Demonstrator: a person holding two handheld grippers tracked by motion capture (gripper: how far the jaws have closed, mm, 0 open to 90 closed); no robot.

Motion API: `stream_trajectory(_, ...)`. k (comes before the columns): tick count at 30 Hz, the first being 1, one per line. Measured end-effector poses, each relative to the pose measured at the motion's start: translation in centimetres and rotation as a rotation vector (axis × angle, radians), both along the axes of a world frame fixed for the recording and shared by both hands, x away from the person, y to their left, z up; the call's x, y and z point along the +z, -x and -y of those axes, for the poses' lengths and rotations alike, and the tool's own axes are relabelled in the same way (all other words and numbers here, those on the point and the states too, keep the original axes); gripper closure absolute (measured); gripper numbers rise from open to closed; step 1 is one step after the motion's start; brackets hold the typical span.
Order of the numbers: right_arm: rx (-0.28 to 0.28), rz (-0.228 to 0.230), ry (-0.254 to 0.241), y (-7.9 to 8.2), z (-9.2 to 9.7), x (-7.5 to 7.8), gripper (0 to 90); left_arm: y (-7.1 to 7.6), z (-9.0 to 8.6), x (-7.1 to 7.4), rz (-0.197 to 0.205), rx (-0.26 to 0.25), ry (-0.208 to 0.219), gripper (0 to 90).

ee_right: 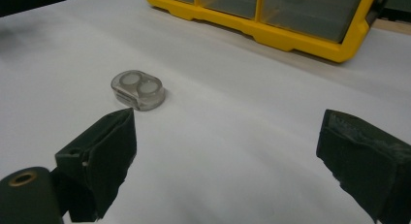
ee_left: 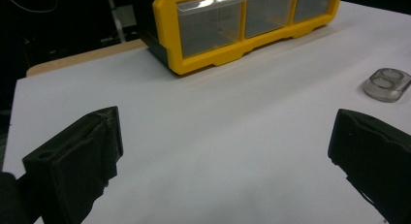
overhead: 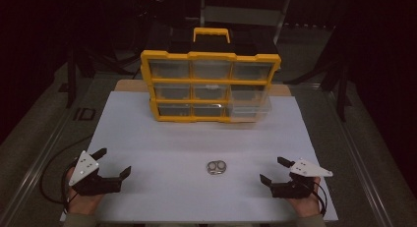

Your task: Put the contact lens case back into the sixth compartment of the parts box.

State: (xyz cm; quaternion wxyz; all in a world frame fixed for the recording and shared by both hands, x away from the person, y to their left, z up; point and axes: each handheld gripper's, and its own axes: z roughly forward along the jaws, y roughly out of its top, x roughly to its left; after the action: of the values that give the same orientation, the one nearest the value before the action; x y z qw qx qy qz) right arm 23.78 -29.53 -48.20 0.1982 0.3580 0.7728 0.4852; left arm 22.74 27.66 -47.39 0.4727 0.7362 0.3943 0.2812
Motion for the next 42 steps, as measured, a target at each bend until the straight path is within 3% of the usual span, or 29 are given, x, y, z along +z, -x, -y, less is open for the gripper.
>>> stream_trajectory(13, 0.028, -0.017, 0.025, -0.7, -0.4, 1.4, 7.4, 0.1, 0.0, -0.3, 0.018, 0.031, -0.008, 0.0)
stream_trajectory(28, 0.102, -0.054, 0.095, -2.1, -2.7, 2.8, 7.5, 0.1, 0.3, -0.6, 0.018, 0.051, -0.019, 0.0)
stream_trajectory(42, 0.168, -0.103, 0.121, -3.7, -4.4, 3.8, 7.4, 0.0, 0.3, -0.9, 0.009, 0.05, -0.025, 0.0)
